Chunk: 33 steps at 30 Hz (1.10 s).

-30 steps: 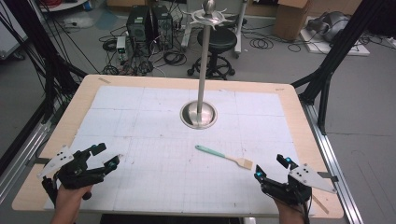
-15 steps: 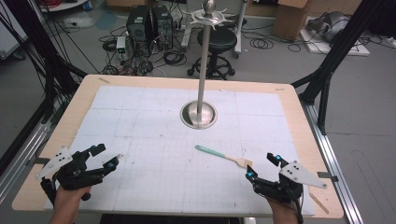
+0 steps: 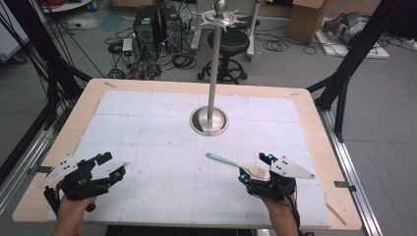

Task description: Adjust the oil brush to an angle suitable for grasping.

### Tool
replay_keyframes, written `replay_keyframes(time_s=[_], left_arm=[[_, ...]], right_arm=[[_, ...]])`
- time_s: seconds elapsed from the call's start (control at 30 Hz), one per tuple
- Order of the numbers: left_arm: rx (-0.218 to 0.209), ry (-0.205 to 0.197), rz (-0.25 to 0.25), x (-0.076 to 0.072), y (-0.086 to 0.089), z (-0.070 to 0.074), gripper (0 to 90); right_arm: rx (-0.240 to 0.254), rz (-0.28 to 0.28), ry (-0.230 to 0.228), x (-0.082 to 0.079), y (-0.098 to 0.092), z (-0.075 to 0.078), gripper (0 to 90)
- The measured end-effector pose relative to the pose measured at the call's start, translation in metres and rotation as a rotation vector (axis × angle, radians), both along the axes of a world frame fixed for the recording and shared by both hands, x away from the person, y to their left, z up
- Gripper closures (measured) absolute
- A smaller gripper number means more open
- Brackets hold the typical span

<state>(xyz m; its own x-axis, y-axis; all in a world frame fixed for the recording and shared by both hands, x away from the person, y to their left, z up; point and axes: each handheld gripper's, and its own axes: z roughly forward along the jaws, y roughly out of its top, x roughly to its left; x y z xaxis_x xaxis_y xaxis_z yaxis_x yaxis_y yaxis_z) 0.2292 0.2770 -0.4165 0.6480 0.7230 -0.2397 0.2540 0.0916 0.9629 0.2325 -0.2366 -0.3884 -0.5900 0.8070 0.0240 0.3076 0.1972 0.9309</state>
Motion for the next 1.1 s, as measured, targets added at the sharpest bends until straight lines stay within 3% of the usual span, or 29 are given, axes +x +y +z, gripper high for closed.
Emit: replay_keyframes(time_s=[0.2, 0.23, 0.37, 0.63, 0.93, 1.1], left_arm=[[0.015, 0.002, -0.009, 0.0, -0.002, -0.001, 19.1], [0.016, 0.002, -0.012, 0.0, -0.003, -0.001, 19.1], [0.017, 0.003, -0.011, 0.0, -0.002, -0.001, 19.1], [0.013, 0.006, -0.008, 0.0, -0.002, -0.001, 19.2], [0.014, 0.01, -0.005, 0.0, -0.002, -0.001, 19.3], [0.014, 0.012, -0.001, 0.0, -0.002, -0.001, 19.5]], right_arm=[[-0.037, 0.015, 0.038, 0.024, 0.006, -0.004, 17.5], [-0.048, 0.023, 0.054, 0.034, 0.006, -0.007, 21.4], [-0.07, 0.017, 0.098, 0.048, 0.004, -0.012, 27.2], [-0.057, 0.033, 0.105, 0.054, 0.001, -0.012, 42.3], [-0.063, 0.043, 0.11, 0.054, 0.0, -0.012, 42.5], [-0.09, 0.059, 0.125, 0.055, 0.001, -0.013, 41.0]])
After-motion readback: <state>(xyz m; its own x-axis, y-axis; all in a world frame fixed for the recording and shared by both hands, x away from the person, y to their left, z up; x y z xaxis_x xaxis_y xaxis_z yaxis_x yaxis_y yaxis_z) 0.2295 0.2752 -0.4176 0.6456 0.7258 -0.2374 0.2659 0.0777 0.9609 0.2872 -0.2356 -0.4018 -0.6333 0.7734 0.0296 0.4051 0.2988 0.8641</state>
